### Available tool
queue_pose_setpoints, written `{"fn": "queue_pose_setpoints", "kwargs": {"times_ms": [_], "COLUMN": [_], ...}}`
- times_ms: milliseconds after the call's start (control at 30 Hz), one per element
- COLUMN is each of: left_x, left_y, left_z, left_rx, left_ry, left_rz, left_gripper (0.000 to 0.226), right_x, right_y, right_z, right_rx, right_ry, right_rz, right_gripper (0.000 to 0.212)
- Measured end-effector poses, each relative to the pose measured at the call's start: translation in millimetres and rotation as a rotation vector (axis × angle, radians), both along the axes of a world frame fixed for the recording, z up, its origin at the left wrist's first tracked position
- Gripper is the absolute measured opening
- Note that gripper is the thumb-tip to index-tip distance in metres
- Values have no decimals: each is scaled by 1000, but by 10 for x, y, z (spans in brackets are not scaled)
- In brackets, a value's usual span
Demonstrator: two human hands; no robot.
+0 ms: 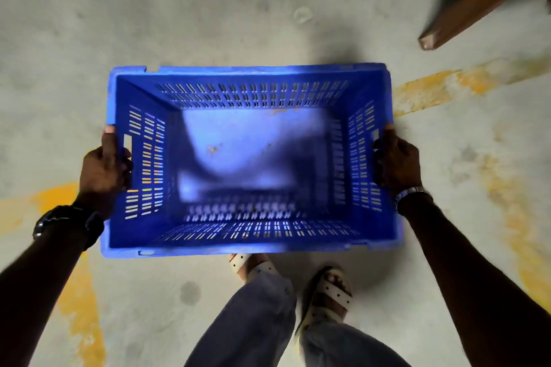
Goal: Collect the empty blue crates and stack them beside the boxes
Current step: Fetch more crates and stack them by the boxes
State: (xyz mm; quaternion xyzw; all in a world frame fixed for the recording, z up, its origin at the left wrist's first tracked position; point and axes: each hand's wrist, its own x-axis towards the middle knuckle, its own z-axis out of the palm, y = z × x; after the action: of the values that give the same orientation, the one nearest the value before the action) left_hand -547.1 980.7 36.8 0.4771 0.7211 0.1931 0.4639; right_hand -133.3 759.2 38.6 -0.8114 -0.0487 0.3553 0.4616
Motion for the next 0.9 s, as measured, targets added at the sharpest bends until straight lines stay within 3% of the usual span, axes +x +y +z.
{"fn": "queue_pose_setpoints", "kwargs": {"times_ms": [200,500,733,900], "left_x": [941,2558,4063,5068], "left_y": [26,-266,-1196,-2217], "left_z": [1702,4295,5642,6116], "left_rx": [61,170,218,182], "left_ry": [28,-24,-127,-211], "left_rz": [-209,-516,-717,-842], "left_gripper": [65,78,61,58], "right_x": [634,1587,2031,2227], "right_y": [-479,-1656,-3341,-4642], "right_z": [1761,4597,5952,6431], "right_rx": [-13,43,52,44], "right_ry": [-4,-104,-192,-237], "right_rz": [-117,-319,-527,-723], "right_gripper": [50,51,53,53]}}
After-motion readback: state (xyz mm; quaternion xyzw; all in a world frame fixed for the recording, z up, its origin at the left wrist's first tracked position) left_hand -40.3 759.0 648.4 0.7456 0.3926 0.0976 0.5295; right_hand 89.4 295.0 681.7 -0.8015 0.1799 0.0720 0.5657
